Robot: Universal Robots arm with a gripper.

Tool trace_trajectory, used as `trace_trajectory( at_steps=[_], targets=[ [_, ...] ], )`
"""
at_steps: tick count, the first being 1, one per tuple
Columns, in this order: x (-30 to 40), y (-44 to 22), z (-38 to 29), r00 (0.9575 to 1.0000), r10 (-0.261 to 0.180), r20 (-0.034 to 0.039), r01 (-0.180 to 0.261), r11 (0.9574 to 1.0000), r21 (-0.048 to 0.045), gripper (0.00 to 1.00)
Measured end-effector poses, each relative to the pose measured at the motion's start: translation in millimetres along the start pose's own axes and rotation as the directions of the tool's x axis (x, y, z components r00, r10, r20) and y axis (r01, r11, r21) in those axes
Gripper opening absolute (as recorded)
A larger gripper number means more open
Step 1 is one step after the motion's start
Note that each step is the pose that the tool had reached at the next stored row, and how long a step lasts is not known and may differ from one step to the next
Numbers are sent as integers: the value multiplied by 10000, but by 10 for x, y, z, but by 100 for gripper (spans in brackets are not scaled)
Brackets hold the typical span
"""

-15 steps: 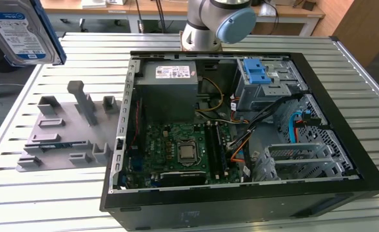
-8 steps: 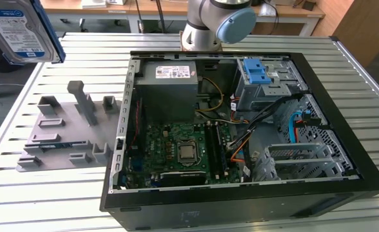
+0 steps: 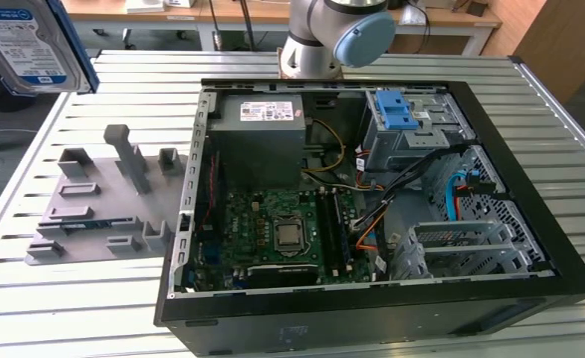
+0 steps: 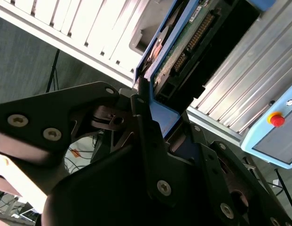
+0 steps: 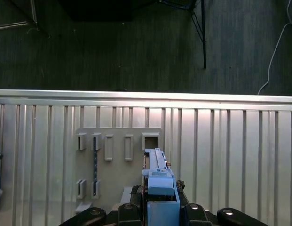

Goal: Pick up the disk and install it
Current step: 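Pick up the disk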

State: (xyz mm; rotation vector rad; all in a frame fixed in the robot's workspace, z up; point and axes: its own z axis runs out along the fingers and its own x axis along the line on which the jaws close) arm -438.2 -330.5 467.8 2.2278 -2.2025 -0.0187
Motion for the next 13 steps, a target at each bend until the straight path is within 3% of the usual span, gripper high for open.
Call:
trace_trajectory(
  at_steps=[13],
  targets=[
    [0,1,-122,10000,0,0,0,10000,-2,36]
  ],
)
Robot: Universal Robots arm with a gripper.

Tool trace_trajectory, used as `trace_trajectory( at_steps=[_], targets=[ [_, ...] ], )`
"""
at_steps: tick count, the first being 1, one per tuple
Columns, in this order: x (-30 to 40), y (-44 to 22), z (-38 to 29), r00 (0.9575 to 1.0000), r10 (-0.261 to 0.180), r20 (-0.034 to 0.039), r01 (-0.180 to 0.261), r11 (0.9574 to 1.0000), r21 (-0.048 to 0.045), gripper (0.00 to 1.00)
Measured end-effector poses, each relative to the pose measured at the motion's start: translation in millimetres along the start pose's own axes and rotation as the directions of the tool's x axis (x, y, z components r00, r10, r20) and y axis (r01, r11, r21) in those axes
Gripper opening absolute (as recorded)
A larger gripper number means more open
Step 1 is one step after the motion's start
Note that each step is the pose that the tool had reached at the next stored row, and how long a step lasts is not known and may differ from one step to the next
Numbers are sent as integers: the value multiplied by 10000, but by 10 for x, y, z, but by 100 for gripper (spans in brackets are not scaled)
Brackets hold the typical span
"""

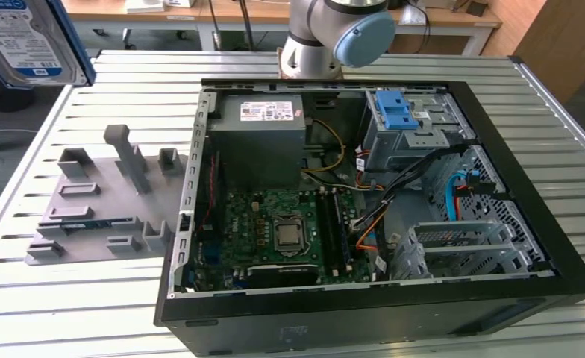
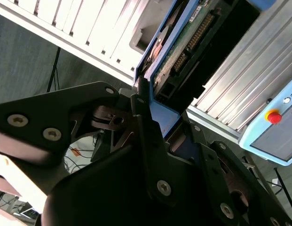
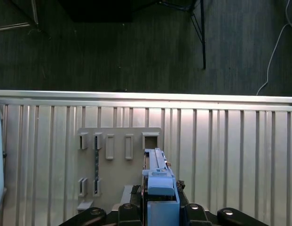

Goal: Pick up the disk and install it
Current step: 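Pick up the disk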

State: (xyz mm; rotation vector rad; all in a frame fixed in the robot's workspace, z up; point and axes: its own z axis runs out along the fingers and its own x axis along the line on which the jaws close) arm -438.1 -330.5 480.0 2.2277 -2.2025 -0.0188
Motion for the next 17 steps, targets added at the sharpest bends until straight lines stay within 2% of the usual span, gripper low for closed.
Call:
trace_trajectory(
  at_steps=[5,17],
  targets=[
    [0,1,-76,10000,0,0,0,10000,1,36],
    [0,2,-143,10000,0,0,0,10000,0,36]
  ],
)
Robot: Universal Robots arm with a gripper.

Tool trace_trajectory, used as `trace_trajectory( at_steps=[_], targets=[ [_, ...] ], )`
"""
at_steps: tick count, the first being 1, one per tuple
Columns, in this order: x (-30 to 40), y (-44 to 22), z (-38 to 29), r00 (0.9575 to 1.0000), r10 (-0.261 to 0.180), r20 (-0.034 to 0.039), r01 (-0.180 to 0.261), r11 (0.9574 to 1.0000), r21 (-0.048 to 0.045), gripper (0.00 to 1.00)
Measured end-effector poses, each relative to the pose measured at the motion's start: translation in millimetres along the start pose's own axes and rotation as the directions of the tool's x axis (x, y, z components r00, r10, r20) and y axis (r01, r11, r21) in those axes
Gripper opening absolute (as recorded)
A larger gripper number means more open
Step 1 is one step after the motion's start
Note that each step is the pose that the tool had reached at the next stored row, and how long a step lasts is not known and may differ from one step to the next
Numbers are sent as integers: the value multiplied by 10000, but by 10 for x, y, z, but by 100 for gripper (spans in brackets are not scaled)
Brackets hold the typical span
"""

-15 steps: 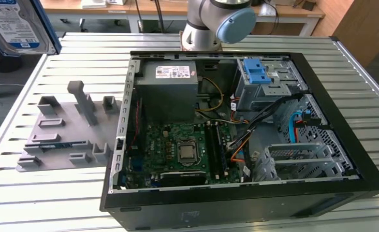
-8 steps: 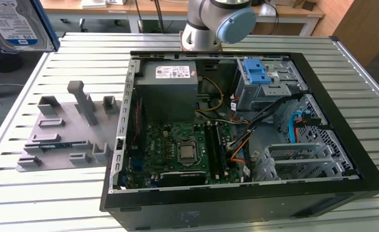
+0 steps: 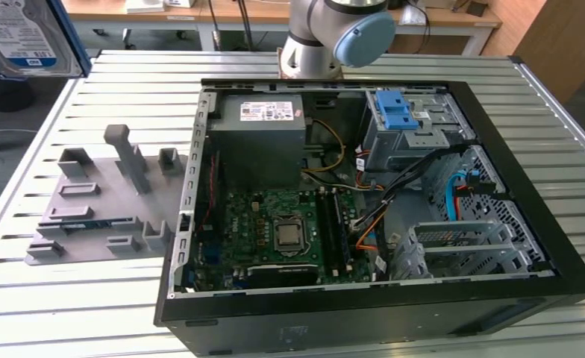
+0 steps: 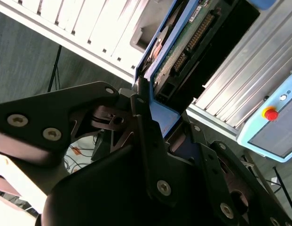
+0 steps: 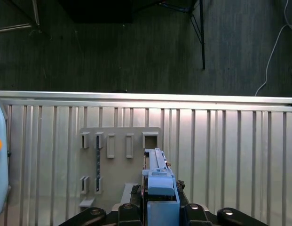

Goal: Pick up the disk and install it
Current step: 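Pick up the disk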

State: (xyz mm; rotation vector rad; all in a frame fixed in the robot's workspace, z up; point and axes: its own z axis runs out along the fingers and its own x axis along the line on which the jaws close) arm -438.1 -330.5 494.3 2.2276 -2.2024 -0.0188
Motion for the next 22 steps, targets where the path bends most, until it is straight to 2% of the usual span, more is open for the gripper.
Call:
trace_trajectory(
  at_steps=[11,19,22],
  targets=[
    [0,2,-111,10000,0,0,0,10000,0,36],
    [0,2,-115,10000,0,1,0,10000,2,36],
    [29,3,-115,10000,0,1,0,10000,2,36]
  ],
)
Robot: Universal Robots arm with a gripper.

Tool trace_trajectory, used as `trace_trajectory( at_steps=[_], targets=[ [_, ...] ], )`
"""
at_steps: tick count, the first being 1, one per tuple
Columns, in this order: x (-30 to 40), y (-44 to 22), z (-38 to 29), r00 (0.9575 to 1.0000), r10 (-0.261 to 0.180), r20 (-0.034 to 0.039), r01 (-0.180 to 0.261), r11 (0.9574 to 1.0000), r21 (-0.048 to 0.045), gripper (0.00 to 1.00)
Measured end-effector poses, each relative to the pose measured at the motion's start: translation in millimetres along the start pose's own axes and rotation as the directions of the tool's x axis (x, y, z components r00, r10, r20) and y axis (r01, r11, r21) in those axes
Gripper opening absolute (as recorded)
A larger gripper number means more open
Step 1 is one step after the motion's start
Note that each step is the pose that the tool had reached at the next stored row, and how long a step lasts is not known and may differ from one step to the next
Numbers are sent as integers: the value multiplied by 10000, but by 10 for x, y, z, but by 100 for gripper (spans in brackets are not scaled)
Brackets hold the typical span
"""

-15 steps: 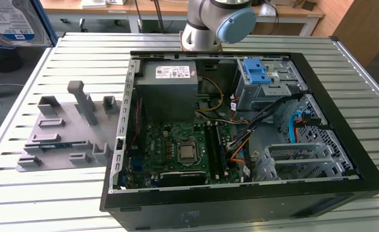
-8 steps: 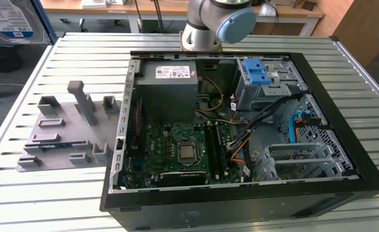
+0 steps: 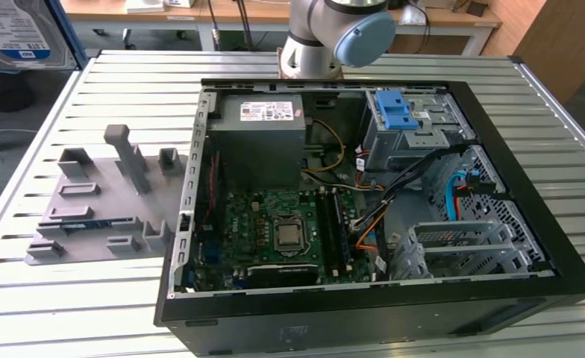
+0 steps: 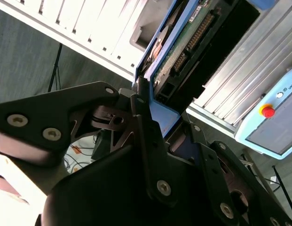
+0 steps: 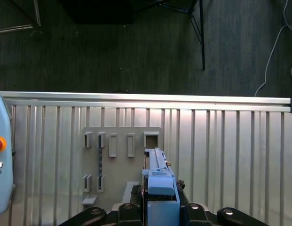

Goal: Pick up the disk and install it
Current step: 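Pick up the disk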

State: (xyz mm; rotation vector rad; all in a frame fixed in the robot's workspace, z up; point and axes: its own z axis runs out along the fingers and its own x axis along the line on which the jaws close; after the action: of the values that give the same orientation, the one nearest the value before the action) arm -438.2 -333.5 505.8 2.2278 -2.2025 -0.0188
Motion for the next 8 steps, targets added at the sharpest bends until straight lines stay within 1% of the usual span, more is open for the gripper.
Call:
trace_trajectory(
  at_steps=[2,8],
  targets=[
    [52,0,0,10000,-1,-1,1,10000,0,36],
    [245,2,-1,10000,0,0,0,10000,0,36]
  ],
)
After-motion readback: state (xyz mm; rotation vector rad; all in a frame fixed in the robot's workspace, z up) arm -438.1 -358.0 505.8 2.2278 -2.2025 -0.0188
